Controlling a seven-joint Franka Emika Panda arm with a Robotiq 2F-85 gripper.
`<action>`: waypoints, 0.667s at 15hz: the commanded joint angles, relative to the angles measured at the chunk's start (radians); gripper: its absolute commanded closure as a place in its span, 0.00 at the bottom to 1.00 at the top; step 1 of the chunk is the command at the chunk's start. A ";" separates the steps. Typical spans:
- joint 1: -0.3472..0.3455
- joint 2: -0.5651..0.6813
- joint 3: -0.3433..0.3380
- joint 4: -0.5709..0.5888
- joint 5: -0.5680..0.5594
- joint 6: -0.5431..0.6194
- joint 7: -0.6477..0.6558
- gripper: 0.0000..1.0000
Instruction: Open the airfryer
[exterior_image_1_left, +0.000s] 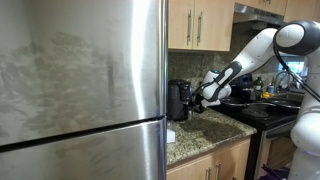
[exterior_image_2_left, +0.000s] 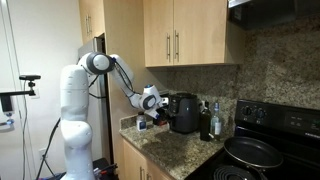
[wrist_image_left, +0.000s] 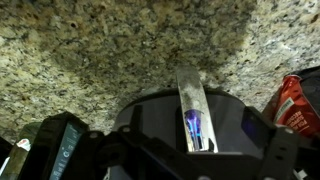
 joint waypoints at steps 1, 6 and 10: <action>0.016 0.029 -0.002 0.013 -0.028 0.072 0.043 0.00; 0.070 0.062 -0.082 0.064 -0.216 0.131 0.216 0.00; 0.087 0.045 -0.144 0.068 -0.358 0.085 0.313 0.00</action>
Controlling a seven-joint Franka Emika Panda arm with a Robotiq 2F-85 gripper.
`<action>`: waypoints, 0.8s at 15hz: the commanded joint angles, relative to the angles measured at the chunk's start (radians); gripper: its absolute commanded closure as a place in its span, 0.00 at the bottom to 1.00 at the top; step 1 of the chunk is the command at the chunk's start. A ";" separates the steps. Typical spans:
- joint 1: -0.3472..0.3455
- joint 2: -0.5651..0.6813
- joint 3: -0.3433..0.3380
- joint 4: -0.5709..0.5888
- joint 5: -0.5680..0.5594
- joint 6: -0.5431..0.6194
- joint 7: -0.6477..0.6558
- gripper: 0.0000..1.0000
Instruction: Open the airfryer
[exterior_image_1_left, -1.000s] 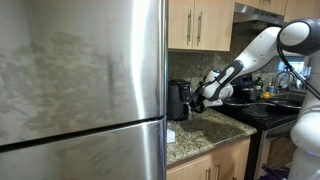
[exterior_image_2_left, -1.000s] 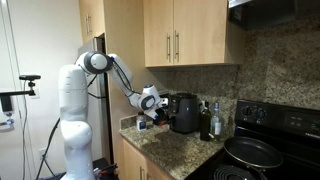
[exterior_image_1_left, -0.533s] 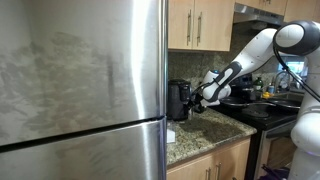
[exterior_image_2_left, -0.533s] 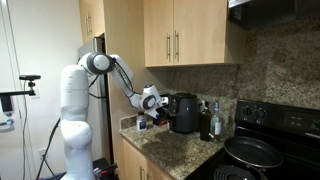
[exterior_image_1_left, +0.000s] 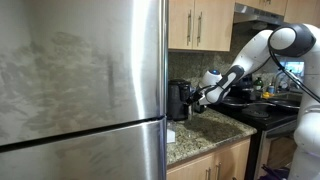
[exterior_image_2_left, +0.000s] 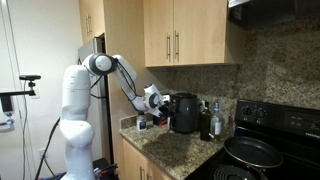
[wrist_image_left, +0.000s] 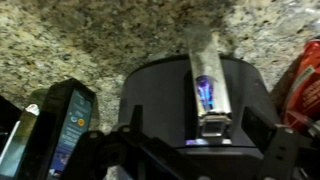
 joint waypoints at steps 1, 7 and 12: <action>0.002 0.004 -0.017 0.006 -0.018 -0.003 0.018 0.00; -0.012 0.017 0.060 0.004 0.101 -0.028 -0.053 0.00; 0.006 0.019 0.036 0.019 0.068 -0.022 -0.002 0.00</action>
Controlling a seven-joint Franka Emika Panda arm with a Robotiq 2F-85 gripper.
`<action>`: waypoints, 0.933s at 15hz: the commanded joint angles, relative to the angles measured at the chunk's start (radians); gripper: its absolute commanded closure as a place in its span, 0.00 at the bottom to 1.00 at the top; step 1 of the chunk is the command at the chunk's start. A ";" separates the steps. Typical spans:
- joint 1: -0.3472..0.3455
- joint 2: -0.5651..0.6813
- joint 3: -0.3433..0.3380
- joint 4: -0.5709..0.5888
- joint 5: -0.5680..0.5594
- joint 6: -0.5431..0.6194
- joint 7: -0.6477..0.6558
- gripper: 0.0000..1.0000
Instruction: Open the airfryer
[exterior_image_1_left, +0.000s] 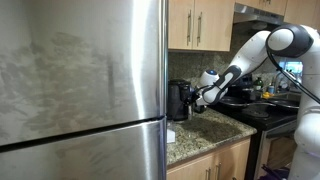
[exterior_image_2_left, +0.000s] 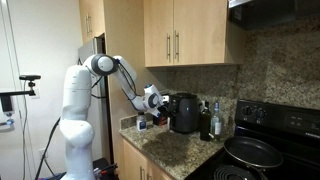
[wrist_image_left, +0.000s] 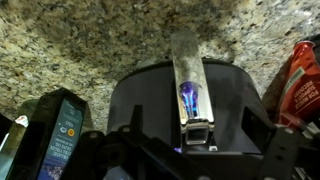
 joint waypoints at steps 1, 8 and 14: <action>0.000 0.001 -0.003 0.004 -0.001 0.000 0.001 0.00; 0.032 0.151 -0.069 0.119 -0.102 0.033 0.063 0.00; 0.083 0.219 -0.099 0.185 -0.120 0.070 0.060 0.35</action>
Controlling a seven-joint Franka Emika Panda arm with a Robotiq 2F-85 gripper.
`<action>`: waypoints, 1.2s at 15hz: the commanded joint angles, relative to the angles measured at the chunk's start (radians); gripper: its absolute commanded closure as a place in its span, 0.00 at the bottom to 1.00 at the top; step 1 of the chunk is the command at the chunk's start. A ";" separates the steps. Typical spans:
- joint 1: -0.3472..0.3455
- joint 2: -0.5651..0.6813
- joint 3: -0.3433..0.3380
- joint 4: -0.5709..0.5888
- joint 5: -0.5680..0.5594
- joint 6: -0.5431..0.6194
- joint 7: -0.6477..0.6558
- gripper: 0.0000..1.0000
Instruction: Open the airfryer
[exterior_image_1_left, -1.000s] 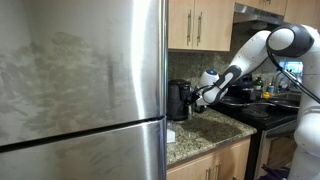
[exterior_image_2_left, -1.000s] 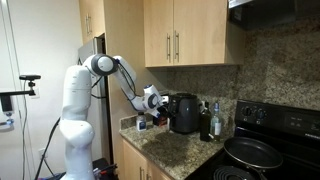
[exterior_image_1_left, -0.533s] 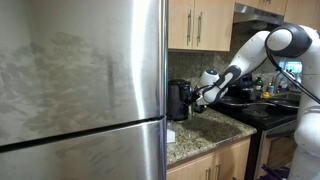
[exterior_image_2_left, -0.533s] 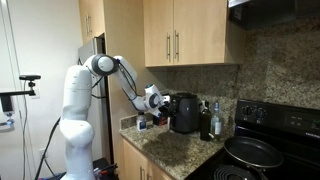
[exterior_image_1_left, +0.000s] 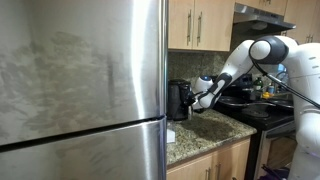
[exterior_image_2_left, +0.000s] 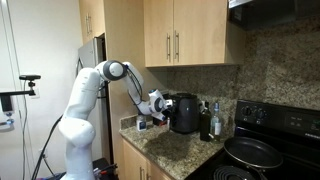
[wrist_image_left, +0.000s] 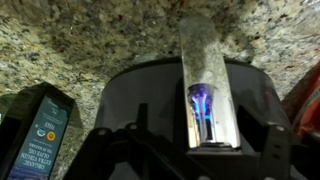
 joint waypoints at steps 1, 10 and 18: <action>0.043 0.037 -0.043 0.040 -0.033 0.020 0.018 0.43; 0.064 -0.027 -0.034 -0.010 0.004 -0.084 0.003 0.88; 0.047 -0.115 0.042 -0.042 0.117 -0.367 -0.043 0.94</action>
